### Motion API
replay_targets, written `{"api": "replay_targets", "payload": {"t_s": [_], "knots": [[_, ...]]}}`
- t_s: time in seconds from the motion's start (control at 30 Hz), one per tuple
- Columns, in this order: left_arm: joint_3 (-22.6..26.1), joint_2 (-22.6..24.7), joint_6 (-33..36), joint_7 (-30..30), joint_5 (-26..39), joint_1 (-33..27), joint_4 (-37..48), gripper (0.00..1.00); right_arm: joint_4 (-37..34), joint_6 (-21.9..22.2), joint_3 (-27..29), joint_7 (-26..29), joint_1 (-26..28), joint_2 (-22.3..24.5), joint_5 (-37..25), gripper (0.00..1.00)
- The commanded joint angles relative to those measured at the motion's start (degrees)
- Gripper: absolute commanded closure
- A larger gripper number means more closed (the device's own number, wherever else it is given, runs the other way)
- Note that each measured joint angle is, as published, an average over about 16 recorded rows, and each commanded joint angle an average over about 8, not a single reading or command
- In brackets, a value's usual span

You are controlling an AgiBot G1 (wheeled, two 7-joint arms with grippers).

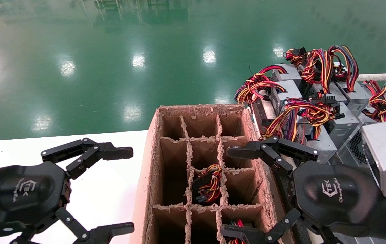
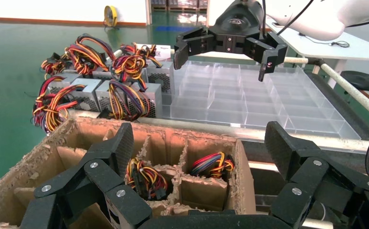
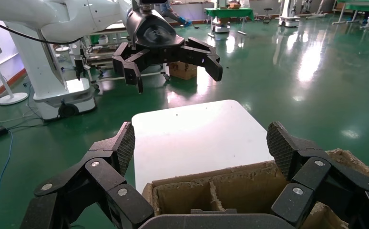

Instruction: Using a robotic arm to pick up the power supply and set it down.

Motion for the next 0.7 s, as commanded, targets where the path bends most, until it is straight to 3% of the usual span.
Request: {"api": "replay_targets", "payload": {"t_s": [0.03,0.7], "knots": [[0.0,0.0,0.0,0.0,0.0,0.0,0.0,0.00,0.0,0.0,0.0,0.0,0.0,0.0,0.0,0.00],[0.0,0.0,0.0,0.0,0.0,0.0,0.0,0.00,0.0,0.0,0.0,0.0,0.0,0.0,0.0,0.00]]}}
